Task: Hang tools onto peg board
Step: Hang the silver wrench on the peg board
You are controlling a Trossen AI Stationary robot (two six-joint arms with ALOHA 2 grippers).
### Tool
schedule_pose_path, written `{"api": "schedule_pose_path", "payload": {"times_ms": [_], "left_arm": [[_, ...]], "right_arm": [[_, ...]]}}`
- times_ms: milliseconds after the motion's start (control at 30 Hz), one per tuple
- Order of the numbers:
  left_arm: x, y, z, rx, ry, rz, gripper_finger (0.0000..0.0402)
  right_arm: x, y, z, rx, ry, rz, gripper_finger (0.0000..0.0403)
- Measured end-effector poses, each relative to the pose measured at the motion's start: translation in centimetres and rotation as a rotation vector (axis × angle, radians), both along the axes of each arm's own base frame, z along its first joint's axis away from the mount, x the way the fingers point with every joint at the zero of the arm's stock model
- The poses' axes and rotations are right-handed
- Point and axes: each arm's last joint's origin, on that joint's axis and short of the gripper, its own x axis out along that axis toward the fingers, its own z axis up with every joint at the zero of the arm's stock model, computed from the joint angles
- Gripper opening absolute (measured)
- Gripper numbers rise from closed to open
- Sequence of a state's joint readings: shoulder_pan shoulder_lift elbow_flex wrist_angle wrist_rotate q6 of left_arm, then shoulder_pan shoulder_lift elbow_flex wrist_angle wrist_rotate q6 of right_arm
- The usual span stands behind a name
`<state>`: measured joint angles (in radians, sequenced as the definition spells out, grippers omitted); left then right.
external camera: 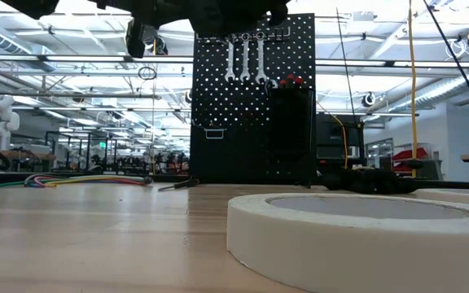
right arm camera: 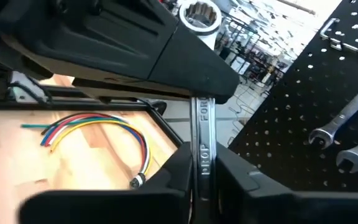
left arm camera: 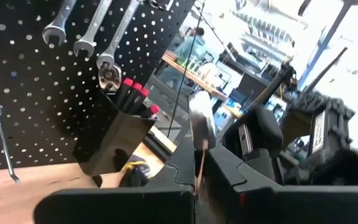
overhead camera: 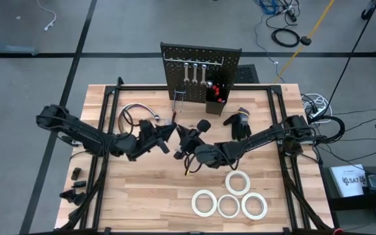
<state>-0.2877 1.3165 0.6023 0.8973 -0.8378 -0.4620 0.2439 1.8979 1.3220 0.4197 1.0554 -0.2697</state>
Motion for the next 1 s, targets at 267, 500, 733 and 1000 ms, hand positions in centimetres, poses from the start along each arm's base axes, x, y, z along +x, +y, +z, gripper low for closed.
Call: {"api": "schedule_pose_path", "payload": {"times_ms": [267,500,733,1000], "left_arm": [[-0.1,-0.2,0.0,0.181,0.119,-0.062,0.0031],[-2.4,-0.2,1.2,0.385,0.301,-0.127,0.0071],[-6.5,0.3,2.3,0.503,0.436,-0.357,0.0075],[-11.3,0.9,2.5,0.557,0.497,-0.732,0.0075]], "right_arm": [[-0.2,0.6,0.0,0.062,-0.046,0.025,0.0029],[-1.3,0.7,0.9,0.184,-0.040,0.114,0.0029],[-1.9,-0.6,2.4,0.306,-0.042,0.245,0.0029],[0.2,-2.3,3.0,0.446,-0.193,0.695,0.0029]]}}
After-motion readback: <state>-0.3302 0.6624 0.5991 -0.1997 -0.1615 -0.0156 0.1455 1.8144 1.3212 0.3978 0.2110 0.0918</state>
